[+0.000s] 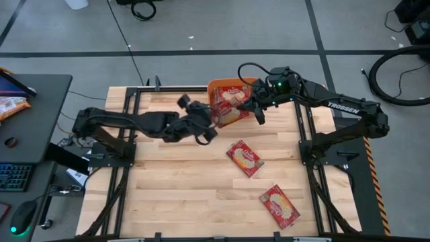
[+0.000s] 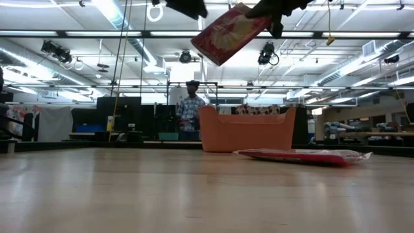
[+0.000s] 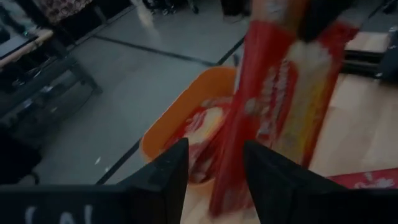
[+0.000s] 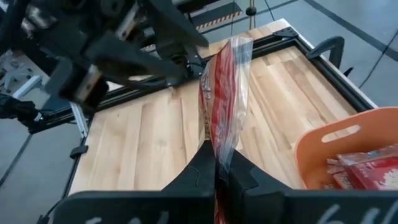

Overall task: Sort popcorn bags into baskets
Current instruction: Put the popcorn pack into the orange bin

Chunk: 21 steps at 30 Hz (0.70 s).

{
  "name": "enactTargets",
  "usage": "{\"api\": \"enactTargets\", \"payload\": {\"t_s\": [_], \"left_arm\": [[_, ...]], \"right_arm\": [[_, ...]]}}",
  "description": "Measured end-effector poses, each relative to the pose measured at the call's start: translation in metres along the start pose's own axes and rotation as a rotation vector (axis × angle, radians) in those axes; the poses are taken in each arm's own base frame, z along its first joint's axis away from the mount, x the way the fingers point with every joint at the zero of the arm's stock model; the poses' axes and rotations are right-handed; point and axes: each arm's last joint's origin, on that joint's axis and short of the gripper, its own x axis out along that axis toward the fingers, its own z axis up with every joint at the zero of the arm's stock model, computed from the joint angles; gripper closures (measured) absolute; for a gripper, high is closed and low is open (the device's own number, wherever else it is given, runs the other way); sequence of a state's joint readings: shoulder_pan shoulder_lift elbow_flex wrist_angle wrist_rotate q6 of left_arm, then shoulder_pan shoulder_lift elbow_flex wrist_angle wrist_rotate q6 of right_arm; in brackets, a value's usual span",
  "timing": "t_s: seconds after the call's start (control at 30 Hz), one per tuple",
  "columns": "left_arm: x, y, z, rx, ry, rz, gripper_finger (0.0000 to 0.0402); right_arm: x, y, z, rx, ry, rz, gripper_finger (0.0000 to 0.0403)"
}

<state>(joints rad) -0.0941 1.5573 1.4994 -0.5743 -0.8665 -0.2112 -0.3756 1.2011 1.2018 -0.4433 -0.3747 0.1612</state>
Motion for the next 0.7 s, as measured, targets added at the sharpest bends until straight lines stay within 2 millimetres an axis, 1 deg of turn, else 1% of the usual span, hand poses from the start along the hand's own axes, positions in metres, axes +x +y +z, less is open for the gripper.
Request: {"api": "enactTargets", "payload": {"t_s": [0.07,0.17,0.3,0.43,0.6,0.7], "left_arm": [[-0.007,0.010,-0.003,-0.007,0.032,0.017,0.0252],[-0.015,0.020,-0.002,-0.018,0.039,0.040,0.0259],[-0.017,0.023,-0.001,-0.025,0.038,0.037,0.0260],[-0.018,0.021,-0.001,-0.041,0.044,0.004,0.0260],[-0.019,0.016,-0.001,-0.101,0.060,-0.091,0.0260],[-0.023,0.010,0.004,-0.136,0.018,-0.150,0.0260]], "right_arm": [[-0.001,-0.003,0.001,0.006,-0.009,-0.046,0.0396],[-0.001,-0.009,0.002,0.012,-0.025,-0.117,0.0396],[0.002,-0.025,0.003,0.053,-0.037,-0.167,0.0395],[0.006,-0.049,0.005,0.112,-0.057,-0.222,0.0395],[0.010,-0.089,0.001,0.297,-0.056,-0.323,0.0395],[0.014,-0.111,-0.004,0.379,-0.043,-0.370,0.0395]]}}
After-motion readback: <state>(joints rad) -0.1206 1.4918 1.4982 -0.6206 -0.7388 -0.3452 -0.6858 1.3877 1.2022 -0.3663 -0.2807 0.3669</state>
